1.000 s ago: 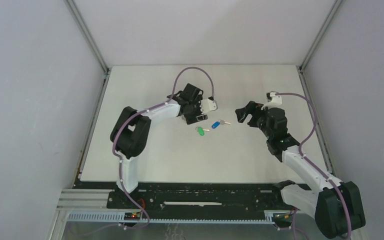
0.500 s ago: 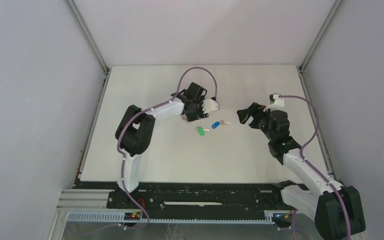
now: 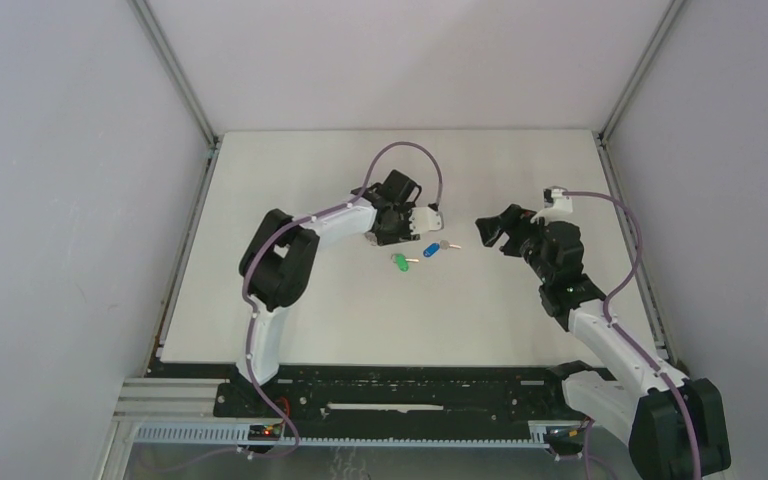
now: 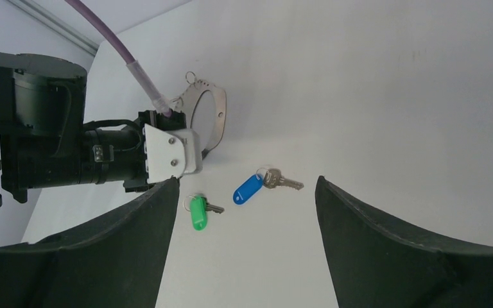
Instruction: Put the keys on the keyring
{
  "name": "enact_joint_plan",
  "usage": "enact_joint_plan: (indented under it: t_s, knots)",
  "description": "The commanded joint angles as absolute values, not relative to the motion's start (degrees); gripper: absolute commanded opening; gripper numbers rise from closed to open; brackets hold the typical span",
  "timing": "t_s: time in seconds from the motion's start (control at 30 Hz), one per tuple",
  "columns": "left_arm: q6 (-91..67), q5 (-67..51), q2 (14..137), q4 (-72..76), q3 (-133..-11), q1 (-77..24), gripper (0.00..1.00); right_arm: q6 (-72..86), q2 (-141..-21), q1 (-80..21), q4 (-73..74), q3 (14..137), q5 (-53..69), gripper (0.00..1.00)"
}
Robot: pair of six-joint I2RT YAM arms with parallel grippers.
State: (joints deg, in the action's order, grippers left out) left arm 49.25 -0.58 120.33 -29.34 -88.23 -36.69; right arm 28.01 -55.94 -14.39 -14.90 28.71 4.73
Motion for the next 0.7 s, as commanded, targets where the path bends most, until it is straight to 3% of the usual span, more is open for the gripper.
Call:
enact_joint_plan:
  t_s: [0.0,0.13,0.17,0.4,0.67]
  knots:
    - [50.3,-0.2,121.0,-29.6,-92.7,-36.7,0.41,29.2,-54.7,-14.1,-17.4,27.8,5.3,0.84]
    - [49.7,-0.1,120.7,-29.6,-93.5,-36.7,0.05,29.0,-54.4,-14.1,-17.7,27.8,6.1,0.76]
    - [49.3,-0.2,120.3,-29.6,-93.7,-36.7,0.01,28.8,-54.4,-14.1,-17.9,27.7,6.4,0.75]
    - [46.0,-4.2,113.5,-32.2,-93.8,-36.7,0.0,28.4,-52.4,-14.8,-19.3,27.8,9.5,0.7]
    - [39.2,-14.0,100.2,-46.3,-99.1,-35.0,0.0,22.5,-49.0,-18.3,-16.9,32.2,19.1,0.67]
